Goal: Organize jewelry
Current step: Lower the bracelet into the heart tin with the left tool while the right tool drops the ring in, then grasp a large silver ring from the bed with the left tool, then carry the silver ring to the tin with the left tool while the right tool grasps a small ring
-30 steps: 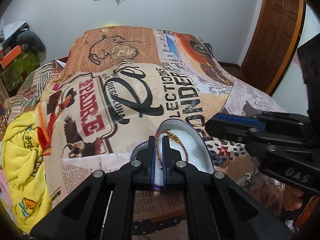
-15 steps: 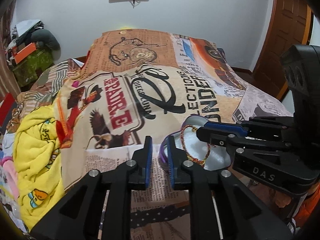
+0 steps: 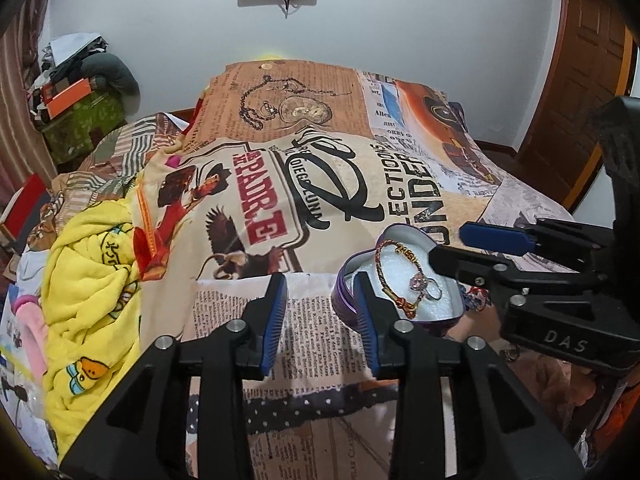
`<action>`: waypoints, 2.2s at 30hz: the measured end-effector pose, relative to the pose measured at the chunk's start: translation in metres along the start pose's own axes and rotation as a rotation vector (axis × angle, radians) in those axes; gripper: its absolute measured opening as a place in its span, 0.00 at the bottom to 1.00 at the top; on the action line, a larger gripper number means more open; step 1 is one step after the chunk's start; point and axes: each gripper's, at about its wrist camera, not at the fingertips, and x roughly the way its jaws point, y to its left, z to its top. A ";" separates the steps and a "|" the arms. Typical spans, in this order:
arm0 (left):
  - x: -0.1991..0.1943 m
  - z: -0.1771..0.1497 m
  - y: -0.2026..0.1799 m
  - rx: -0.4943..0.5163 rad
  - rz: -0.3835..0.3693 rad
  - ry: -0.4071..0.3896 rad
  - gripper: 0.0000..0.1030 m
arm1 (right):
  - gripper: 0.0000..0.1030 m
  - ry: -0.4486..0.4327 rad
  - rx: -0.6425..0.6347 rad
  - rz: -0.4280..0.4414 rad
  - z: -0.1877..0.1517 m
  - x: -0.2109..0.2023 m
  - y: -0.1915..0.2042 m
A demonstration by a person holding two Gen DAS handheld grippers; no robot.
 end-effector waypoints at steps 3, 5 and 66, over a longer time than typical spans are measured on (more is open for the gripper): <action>-0.007 0.000 -0.004 -0.002 -0.003 -0.005 0.34 | 0.37 -0.014 0.004 -0.012 -0.002 -0.011 -0.003; -0.013 0.000 -0.009 0.001 -0.006 -0.007 0.34 | 0.37 -0.024 0.009 -0.021 -0.004 -0.018 -0.005; 0.023 -0.047 -0.101 0.091 -0.165 0.127 0.20 | 0.27 0.127 0.123 -0.041 -0.100 -0.031 -0.064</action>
